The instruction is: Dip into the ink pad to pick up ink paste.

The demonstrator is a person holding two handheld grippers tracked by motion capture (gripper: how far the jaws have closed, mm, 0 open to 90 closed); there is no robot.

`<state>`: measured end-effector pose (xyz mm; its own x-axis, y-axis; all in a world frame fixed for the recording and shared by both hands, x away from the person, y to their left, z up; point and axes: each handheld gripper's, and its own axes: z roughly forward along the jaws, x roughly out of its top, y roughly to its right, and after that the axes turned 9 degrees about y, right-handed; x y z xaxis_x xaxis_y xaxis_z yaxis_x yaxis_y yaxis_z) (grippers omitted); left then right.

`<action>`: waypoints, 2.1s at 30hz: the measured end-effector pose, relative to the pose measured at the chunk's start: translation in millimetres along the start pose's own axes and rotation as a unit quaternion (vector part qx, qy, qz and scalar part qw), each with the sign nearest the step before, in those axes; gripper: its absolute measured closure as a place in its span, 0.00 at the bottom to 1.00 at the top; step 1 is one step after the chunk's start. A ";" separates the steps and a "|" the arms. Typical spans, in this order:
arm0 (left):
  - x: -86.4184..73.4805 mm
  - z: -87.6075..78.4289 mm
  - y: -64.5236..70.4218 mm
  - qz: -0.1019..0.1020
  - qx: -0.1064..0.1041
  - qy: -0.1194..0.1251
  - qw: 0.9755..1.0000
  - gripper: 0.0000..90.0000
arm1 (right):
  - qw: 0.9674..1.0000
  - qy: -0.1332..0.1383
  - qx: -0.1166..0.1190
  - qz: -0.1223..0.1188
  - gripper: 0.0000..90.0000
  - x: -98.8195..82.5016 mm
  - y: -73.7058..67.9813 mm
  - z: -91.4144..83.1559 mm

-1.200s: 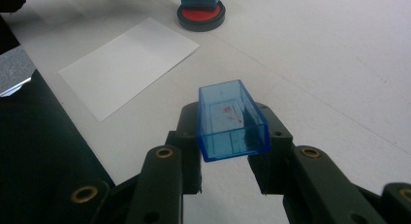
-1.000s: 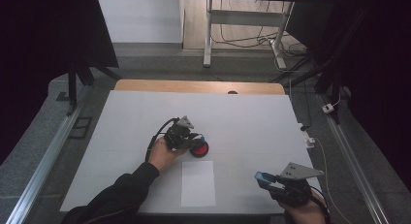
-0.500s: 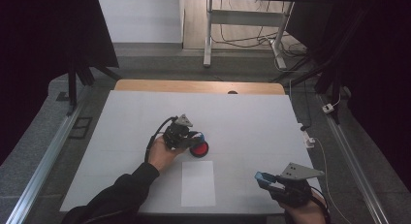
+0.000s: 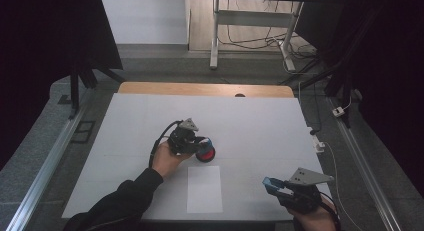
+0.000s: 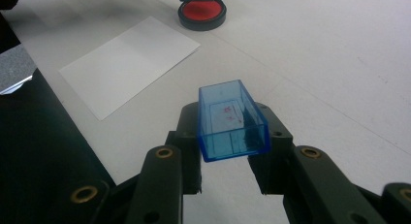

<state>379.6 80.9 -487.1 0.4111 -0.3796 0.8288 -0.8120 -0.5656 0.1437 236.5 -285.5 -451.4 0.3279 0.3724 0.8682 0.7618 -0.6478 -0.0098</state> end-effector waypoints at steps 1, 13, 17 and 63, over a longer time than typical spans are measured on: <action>-0.5 1.3 0.3 0.001 0.000 -0.002 1.000 0.78 | 1.000 0.000 0.000 0.001 0.76 0.0 0.2 -0.1; -4.8 12.5 4.5 0.016 0.006 -0.015 1.000 0.78 | 1.000 0.002 0.002 -0.001 0.76 -0.4 -0.3 -1.0; -3.7 12.8 7.1 0.025 0.012 -0.023 0.999 0.79 | 1.000 0.000 0.002 -0.003 0.76 -0.3 -0.5 -0.9; -4.2 13.7 6.9 0.006 0.017 -0.030 0.999 0.79 | 1.000 -0.012 0.001 -0.009 0.76 0.0 -1.7 1.2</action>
<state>378.0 68.5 -497.1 0.4264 -0.4288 0.7964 -0.8025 -0.5856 0.1144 236.0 -283.6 -451.9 0.3285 0.3998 0.8557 0.7689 -0.6393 0.0035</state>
